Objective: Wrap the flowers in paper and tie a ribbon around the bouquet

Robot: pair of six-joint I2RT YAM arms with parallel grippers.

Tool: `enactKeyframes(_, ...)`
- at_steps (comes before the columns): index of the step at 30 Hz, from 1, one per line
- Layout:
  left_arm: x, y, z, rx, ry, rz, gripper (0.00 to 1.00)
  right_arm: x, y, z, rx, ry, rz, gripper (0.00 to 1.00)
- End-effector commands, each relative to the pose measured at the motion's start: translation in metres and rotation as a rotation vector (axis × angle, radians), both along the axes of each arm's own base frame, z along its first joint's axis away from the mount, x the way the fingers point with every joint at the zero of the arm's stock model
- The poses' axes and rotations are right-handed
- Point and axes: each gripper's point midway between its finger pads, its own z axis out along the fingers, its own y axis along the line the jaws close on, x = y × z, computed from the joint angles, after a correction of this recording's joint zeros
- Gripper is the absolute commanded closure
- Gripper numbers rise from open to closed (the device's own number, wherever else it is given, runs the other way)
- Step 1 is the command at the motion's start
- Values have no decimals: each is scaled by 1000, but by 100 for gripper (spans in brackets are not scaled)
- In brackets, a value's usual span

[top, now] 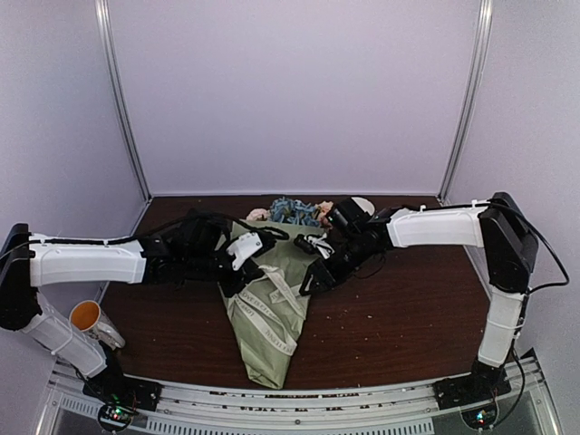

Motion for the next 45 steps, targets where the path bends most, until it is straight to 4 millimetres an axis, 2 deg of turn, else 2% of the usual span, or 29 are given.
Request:
enactKeyframes(1,6,-2,1,-45,-1,18,100,24,-1,19,-1,-100,-105,58)
enactKeyframes(3,8,-1,-1,-53,3,30,100,27,0,37,58,-131,-170,60)
enactKeyframes(4,10,0,-1,-59,2,37,100,23,3,54,121,-152,-198,63)
enactKeyframes(5,11,0,-2,-62,6,45,100,12,12,63,183,-162,-207,65)
enactKeyframes(8,14,2,-5,-62,11,69,100,-21,35,74,324,-200,-192,66)
enactKeyframes(10,16,3,-8,-67,13,80,100,-32,48,76,383,-179,-192,67)
enactKeyframes(16,20,3,-13,-70,21,100,100,-26,67,72,423,-71,-211,74)
enactKeyframes(18,21,1,-14,-73,25,100,100,-26,72,59,408,-12,-224,76)
enactKeyframes(23,24,1,-18,-78,26,118,100,-20,69,25,298,78,-287,79)
enactKeyframes(27,24,-2,-19,-104,35,117,100,-10,55,6,205,82,-372,79)
enactKeyframes(30,24,-4,-22,-101,47,112,100,-2,49,2,192,90,-418,77)
enactKeyframes(36,23,-5,-21,-100,47,102,100,10,60,1,198,107,-431,64)
enactKeyframes(45,24,-6,-21,-96,47,98,100,20,76,0,198,125,-409,62)
